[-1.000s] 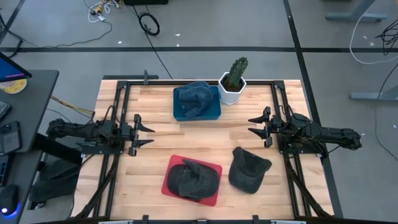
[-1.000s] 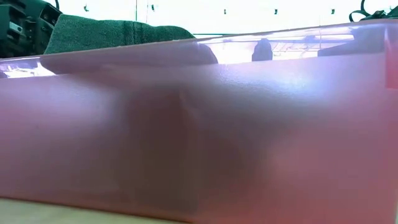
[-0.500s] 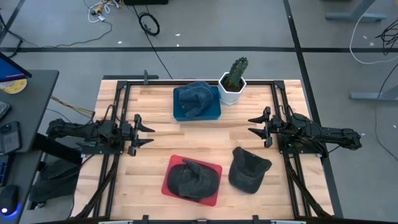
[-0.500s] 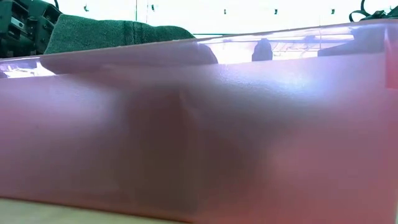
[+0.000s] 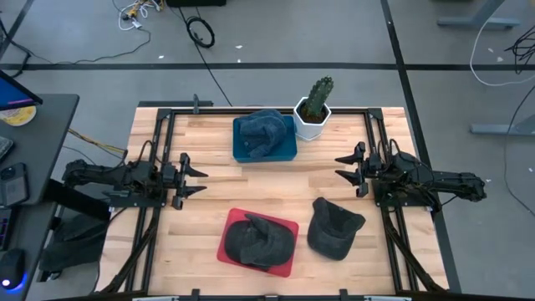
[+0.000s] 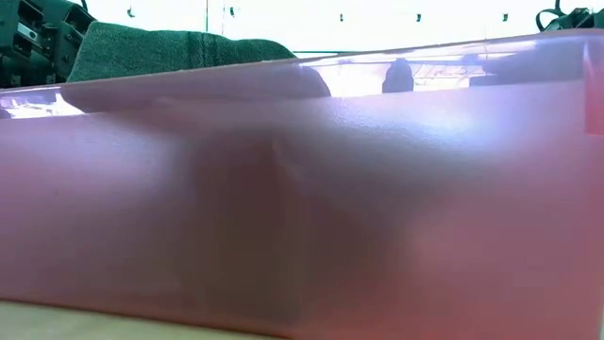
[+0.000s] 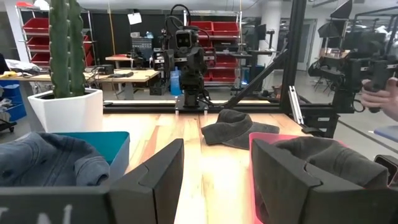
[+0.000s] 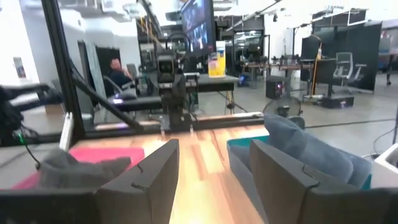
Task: Pick & Place hat
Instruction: Put the black cap into the pink bin
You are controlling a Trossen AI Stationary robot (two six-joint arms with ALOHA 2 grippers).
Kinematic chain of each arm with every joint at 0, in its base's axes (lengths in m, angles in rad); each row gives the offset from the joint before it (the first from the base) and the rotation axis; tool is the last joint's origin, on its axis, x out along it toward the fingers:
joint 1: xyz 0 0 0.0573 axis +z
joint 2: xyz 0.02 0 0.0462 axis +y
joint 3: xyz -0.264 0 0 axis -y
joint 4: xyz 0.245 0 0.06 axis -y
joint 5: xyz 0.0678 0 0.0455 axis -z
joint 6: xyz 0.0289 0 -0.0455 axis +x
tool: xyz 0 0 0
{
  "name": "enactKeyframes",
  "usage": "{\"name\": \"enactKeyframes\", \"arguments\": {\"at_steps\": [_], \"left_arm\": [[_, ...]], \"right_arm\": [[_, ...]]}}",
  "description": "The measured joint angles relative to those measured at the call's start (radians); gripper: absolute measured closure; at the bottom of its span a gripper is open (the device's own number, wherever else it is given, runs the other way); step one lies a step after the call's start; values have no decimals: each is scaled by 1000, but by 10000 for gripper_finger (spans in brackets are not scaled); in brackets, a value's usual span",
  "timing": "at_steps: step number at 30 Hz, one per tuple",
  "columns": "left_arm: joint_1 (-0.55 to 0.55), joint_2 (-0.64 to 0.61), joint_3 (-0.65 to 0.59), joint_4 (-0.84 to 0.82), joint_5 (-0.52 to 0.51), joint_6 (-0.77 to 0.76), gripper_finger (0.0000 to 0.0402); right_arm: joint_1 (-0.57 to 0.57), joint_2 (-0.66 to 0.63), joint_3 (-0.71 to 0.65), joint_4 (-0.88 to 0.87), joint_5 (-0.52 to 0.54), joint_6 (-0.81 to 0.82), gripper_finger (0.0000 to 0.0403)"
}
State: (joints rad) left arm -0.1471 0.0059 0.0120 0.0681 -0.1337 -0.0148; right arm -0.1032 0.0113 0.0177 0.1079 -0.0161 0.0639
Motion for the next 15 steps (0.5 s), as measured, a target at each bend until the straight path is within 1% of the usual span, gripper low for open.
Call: {"name": "enactKeyframes", "arguments": {"at_steps": [4,8,12,15], "left_arm": [[0,0,0,0,0,0,209],[0,0,0,1,0,0,209],[0,0,0,2,0,0,209],[0,0,0,2,0,0,209]], "right_arm": [[0,0,0,47,0,125,204],[0,0,0,134,0,139,204],[0,0,0,252,-7,186,204],[0,0,0,379,-58,189,204]]}}
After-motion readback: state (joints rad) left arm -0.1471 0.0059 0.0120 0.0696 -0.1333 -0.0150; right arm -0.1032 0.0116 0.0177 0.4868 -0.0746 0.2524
